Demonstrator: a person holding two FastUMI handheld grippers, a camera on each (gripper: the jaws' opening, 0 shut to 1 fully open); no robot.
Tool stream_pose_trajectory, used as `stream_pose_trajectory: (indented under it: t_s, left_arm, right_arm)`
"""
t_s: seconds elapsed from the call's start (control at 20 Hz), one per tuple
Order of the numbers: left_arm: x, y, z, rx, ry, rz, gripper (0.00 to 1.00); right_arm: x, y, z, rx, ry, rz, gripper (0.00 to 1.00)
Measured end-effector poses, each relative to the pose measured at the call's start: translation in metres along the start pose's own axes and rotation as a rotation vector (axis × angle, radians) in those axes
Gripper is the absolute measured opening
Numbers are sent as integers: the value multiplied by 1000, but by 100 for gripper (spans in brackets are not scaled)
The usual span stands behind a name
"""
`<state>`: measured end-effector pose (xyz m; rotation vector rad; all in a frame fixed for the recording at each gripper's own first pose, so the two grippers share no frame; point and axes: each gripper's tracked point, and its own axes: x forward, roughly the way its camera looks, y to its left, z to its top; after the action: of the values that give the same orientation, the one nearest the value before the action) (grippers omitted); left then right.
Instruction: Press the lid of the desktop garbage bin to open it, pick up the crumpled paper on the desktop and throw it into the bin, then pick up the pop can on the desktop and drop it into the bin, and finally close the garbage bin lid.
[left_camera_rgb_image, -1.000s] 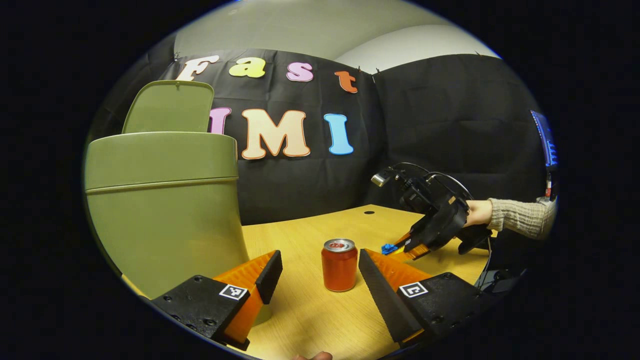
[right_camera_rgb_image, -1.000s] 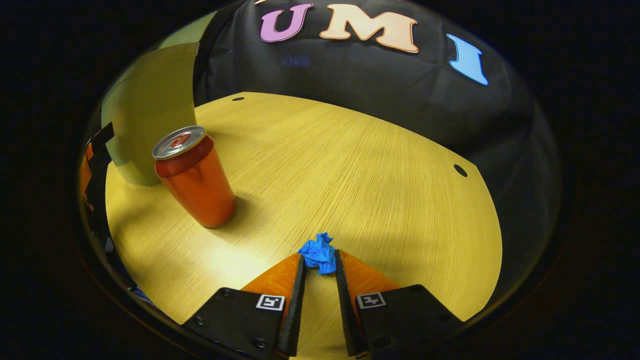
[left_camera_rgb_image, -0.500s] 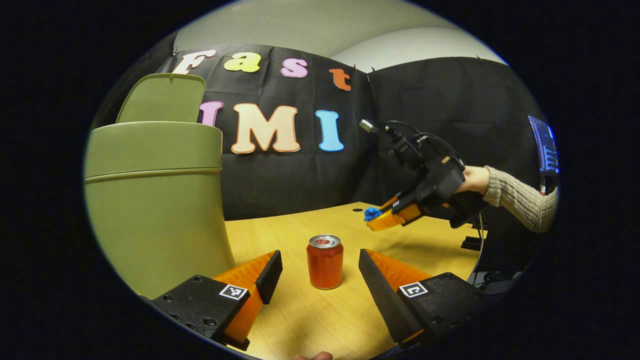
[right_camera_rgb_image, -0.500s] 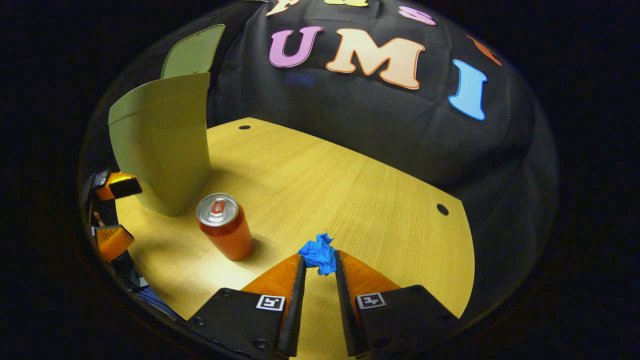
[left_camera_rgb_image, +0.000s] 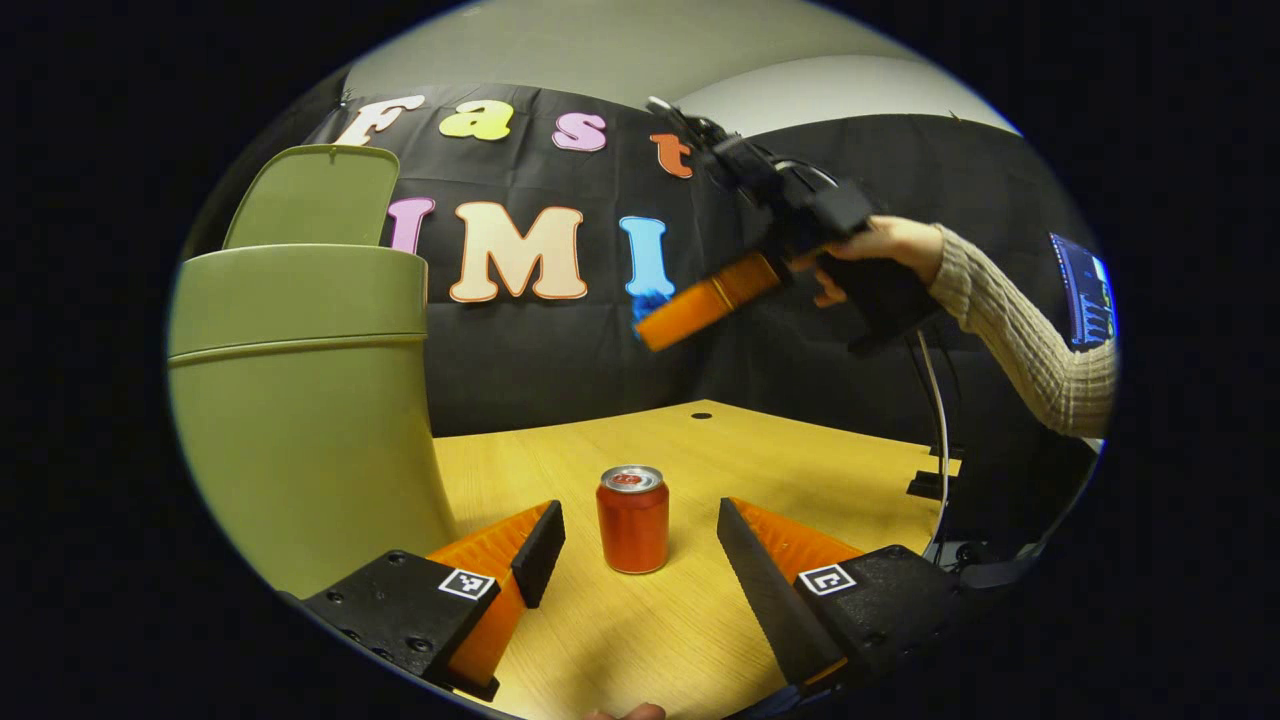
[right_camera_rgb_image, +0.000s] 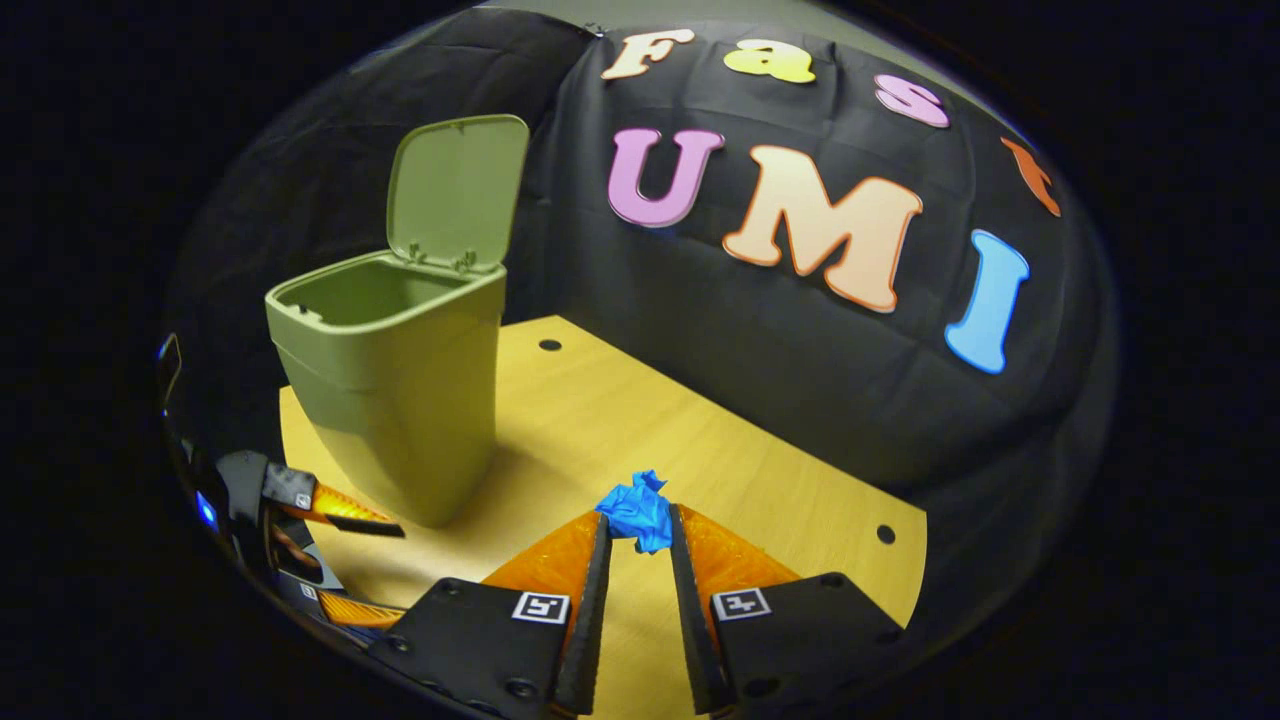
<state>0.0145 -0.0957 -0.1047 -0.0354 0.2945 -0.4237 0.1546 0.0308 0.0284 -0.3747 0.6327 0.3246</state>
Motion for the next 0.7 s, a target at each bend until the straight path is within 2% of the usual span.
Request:
stream_pose_trajectory:
  t_s: [0.4, 0.55, 0.7]
  left_arm:
    - [-1, -12, 1, 16, 3, -30, 94]
    - [-1, -13, 3, 15, 9, -34, 94]
    - [-4, -16, 1, 13, 5, -33, 94]
  right_arm:
    - [1, 90, 107, -63, -156, 200, 37]
    - [10, 129, 131, -82, -185, 292, 37]
    - [22, 156, 146, -118, -192, 337, 37]
